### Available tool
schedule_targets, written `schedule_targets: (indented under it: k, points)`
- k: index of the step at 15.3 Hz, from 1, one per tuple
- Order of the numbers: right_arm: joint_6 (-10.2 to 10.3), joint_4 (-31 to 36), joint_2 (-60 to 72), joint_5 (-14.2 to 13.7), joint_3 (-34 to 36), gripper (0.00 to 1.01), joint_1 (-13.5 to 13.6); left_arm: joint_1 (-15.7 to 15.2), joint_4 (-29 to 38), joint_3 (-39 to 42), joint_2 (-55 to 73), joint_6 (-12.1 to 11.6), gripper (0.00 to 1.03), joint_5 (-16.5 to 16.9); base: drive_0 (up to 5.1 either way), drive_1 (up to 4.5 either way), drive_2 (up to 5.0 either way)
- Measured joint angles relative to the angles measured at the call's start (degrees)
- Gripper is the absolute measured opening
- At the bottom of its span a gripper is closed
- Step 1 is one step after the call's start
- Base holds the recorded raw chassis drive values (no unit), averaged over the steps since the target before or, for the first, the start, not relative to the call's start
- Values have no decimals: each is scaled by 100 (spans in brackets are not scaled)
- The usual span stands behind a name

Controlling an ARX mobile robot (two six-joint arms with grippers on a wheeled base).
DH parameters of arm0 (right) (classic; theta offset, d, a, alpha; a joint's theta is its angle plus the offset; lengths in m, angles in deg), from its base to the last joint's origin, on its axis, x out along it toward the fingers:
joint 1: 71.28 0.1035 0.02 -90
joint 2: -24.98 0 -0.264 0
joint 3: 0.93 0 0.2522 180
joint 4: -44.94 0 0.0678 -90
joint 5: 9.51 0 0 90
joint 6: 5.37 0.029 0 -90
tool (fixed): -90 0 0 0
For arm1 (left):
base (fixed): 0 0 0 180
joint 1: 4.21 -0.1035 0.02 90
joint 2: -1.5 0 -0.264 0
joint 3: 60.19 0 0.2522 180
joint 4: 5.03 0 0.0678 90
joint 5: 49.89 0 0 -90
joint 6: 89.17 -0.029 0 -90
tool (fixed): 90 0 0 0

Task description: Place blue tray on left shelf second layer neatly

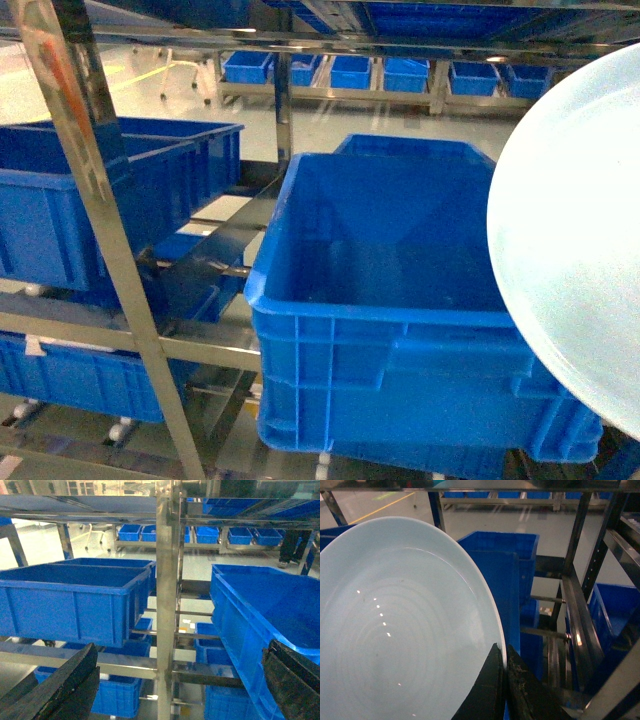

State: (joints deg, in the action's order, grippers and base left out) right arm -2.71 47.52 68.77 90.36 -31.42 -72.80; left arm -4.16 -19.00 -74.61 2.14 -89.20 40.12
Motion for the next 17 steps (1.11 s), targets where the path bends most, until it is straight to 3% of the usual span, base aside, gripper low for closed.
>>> schedule_targets:
  k: [6,7,9,11,13,14,17]
  points:
    - [0,20,0,0,-2,2,0,0,-2,0,0,0,98,-7,0,0,0]
    - [103,-278,-11,210,-42,2,-63,0,0,0,0,0,98,-4,0,0,0]
    - [800,-999,13,739,-90,2,-278,-2,-2,0,0,0,98,-4,0,0,0]
    - [1497,-1574,240,1062,-299,2,-262,0,0,0,0,0,98,-4,0,0,0]
    - [2076,-1696,863,1224,-645,2,-232,-2,-2,0,0,0,98,-4,0,0,0]
    - [2243,-1543,1335,1207,-813,2,-168,0,0,0,0,2,98,-4,0,0,0]
    - [2400,-1106,2612,955,-1274,2,-66,0,0,0,0,0,98,-7,0,0,0]
